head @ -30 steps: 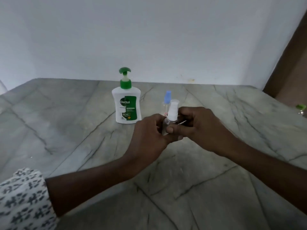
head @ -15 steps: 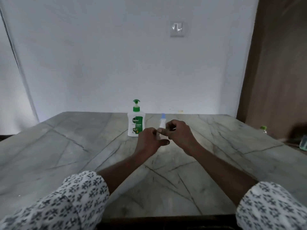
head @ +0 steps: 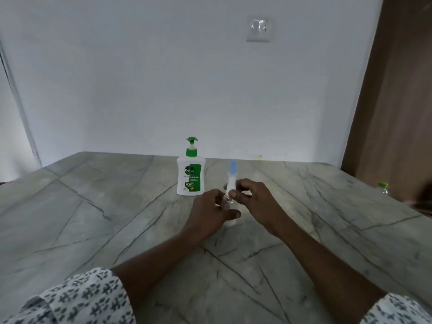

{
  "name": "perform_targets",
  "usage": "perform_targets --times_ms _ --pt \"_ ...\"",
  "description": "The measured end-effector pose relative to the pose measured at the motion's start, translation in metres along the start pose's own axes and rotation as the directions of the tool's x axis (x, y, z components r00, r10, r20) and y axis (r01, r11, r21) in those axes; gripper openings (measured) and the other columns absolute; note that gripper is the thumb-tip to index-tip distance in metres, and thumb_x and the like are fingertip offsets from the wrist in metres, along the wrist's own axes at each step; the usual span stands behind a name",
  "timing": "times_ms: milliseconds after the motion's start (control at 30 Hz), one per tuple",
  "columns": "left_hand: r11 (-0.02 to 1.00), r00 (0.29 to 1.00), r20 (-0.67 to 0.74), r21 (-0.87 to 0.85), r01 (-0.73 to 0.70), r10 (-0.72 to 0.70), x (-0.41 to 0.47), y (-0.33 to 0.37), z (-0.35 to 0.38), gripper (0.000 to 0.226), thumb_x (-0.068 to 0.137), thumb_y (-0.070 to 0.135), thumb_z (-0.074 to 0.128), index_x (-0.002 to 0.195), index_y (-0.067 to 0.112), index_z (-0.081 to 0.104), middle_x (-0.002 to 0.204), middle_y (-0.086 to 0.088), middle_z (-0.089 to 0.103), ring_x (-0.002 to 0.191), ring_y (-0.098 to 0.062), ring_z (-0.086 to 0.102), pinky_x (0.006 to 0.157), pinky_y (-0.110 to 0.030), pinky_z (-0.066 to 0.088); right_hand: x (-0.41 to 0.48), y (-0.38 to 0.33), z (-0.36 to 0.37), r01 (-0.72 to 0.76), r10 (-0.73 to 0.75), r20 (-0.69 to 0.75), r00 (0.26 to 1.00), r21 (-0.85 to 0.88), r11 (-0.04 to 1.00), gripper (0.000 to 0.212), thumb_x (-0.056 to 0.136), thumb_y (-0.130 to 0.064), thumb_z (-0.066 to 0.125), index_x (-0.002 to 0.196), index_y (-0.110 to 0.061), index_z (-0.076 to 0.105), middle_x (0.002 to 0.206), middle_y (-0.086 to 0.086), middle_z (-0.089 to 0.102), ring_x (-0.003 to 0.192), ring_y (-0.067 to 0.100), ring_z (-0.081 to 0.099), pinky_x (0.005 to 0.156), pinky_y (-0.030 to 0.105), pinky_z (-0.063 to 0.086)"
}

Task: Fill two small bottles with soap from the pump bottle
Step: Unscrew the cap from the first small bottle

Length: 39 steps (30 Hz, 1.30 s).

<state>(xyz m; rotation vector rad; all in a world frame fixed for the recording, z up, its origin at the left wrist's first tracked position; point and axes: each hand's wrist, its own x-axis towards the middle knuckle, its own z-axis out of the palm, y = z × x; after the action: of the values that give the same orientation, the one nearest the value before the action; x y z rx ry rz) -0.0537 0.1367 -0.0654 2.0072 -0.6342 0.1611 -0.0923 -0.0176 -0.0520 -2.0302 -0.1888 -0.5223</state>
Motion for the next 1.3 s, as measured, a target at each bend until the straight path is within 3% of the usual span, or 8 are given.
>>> perform_targets --times_ms 100,200,300,467,667,833,1167,1300 --pt "1.000 1.000 -0.003 0.006 0.004 -0.004 0.001 -0.001 0.001 0.036 0.061 0.035 0.087 0.086 0.020 0.065 0.080 0.008 0.070 0.074 -0.008 0.068 0.070 -0.029 0.056 -0.006 0.005 0.002 -0.079 0.065 0.072 0.995 0.208 0.975 0.036 0.098 -0.015 0.055 0.132 -0.024 0.059 0.127 0.002 0.062 0.117 0.017 0.060 0.100 0.029 0.049" --pt "0.999 1.000 -0.008 0.037 -0.011 0.012 0.001 0.001 0.001 0.037 0.062 0.035 0.086 0.087 0.018 0.066 0.080 0.007 0.070 0.074 -0.009 0.067 0.071 -0.032 0.056 -0.010 0.000 0.012 -0.063 0.079 -0.065 0.995 0.225 0.972 0.060 0.091 -0.017 0.067 0.144 -0.027 0.041 0.111 -0.005 0.059 0.102 0.006 0.060 0.089 0.017 0.050" --pt "0.999 1.000 -0.004 0.039 -0.001 0.001 0.001 0.002 -0.001 0.038 0.062 0.035 0.086 0.088 0.018 0.066 0.082 0.007 0.070 0.075 -0.009 0.068 0.073 -0.034 0.057 -0.006 0.002 0.016 -0.001 0.035 -0.188 0.982 0.177 0.984 0.074 0.085 -0.015 0.073 0.147 -0.027 0.034 0.097 -0.004 0.061 0.096 0.010 0.062 0.093 0.027 0.049" --pt "0.999 1.000 -0.010 0.038 0.025 -0.025 -0.002 -0.001 -0.006 0.044 0.061 0.037 0.087 0.095 0.019 0.066 0.089 0.008 0.071 0.079 -0.008 0.068 0.077 -0.034 0.058 -0.011 0.000 0.019 -0.026 0.050 -0.074 0.996 0.300 0.954 0.065 0.098 0.001 0.046 0.149 -0.033 0.023 0.119 0.002 0.070 0.112 0.009 0.064 0.090 0.013 0.047" --pt "0.999 1.000 -0.012 0.049 0.019 -0.019 -0.007 -0.001 -0.009 0.040 0.060 0.040 0.085 0.089 0.019 0.066 0.084 0.007 0.072 0.076 -0.008 0.069 0.075 -0.039 0.059 -0.011 -0.007 0.030 0.020 0.016 -0.188 0.982 0.189 0.982 0.076 0.087 -0.017 0.071 0.149 -0.030 0.028 0.102 -0.005 0.059 0.102 0.010 0.060 0.096 0.026 0.045" --pt "0.999 0.999 -0.019 0.040 0.033 -0.032 -0.008 0.001 -0.009 0.041 0.062 0.035 0.087 0.094 0.018 0.067 0.087 0.007 0.071 0.079 -0.009 0.068 0.076 -0.033 0.057 -0.015 -0.006 0.027 -0.009 0.056 -0.137 0.989 0.323 0.946 0.068 0.099 -0.007 0.049 0.154 -0.030 0.016 0.119 0.001 0.068 0.114 0.013 0.063 0.100 0.026 0.046" --pt "0.998 0.999 -0.024 0.039 0.039 -0.038 -0.007 0.000 -0.009 0.041 0.060 0.037 0.086 0.092 0.018 0.067 0.084 0.007 0.071 0.077 -0.008 0.067 0.076 -0.034 0.058 -0.015 -0.004 0.032 -0.022 0.067 -0.169 0.983 0.256 0.966 0.070 0.098 -0.008 0.050 0.154 -0.033 0.015 0.121 0.000 0.066 0.114 0.012 0.062 0.095 0.023 0.046" --pt "0.998 0.999 -0.027 0.053 0.028 -0.026 -0.008 0.001 -0.009 0.041 0.060 0.037 0.086 0.088 0.015 0.066 0.082 0.004 0.071 0.075 -0.011 0.068 0.075 -0.037 0.058 -0.018 -0.008 0.036 -0.046 0.092 -0.250 0.964 0.184 0.982 0.045 0.090 -0.023 0.067 0.131 -0.023 0.050 0.115 -0.008 0.061 0.114 0.012 0.058 0.099 0.035 0.049"
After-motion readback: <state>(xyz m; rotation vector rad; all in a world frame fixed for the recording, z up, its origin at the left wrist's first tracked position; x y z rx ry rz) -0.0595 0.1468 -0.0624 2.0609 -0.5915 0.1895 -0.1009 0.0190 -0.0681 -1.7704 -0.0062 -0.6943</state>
